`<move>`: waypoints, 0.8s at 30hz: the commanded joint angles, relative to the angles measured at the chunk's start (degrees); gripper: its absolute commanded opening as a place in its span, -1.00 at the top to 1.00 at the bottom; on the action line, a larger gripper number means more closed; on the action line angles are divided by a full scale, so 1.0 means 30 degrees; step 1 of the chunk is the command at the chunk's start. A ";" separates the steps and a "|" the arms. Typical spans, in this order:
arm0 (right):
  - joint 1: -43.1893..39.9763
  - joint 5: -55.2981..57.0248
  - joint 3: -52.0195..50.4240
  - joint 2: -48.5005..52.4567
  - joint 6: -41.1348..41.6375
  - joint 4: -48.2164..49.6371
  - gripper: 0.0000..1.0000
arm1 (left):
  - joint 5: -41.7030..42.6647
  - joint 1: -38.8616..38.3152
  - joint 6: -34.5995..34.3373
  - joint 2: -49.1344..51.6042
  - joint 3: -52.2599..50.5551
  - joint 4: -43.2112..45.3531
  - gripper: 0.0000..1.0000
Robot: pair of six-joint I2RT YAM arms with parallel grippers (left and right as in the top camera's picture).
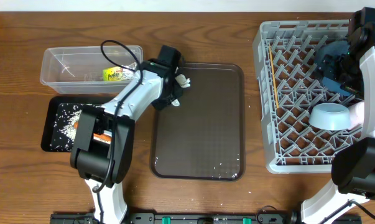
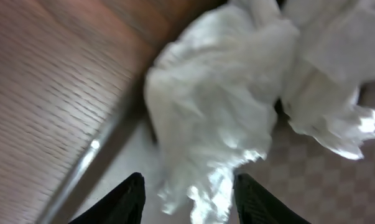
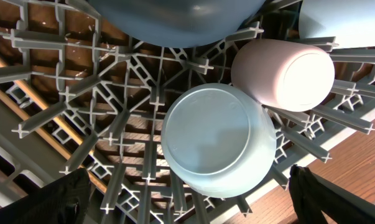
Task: Sort waste into correct bins and load items into the dishwasher rack
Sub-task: 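Move the left gripper back to the white tissue on the tray, then grasp the white tissue with the left gripper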
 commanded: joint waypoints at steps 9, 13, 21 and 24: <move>-0.0073 0.0197 0.0029 -0.0444 -0.0124 -0.0015 -0.98 | -0.1027 -0.0313 -0.0109 0.0291 -0.0153 0.0058 0.15; -0.0073 0.0197 0.0029 -0.0444 -0.0124 -0.0015 -0.99 | -0.1654 -0.0306 -0.0095 0.0321 -0.0182 0.0066 0.22; -0.0073 0.0197 0.0029 -0.0444 -0.0124 -0.0015 -0.99 | -0.2113 -0.0444 -0.0022 0.0393 -0.0182 -0.0015 0.51; -0.0073 0.0204 0.0029 -0.0444 -0.0124 -0.0015 -0.99 | -0.2157 -0.0721 -0.0029 0.0401 -0.0189 0.0000 0.57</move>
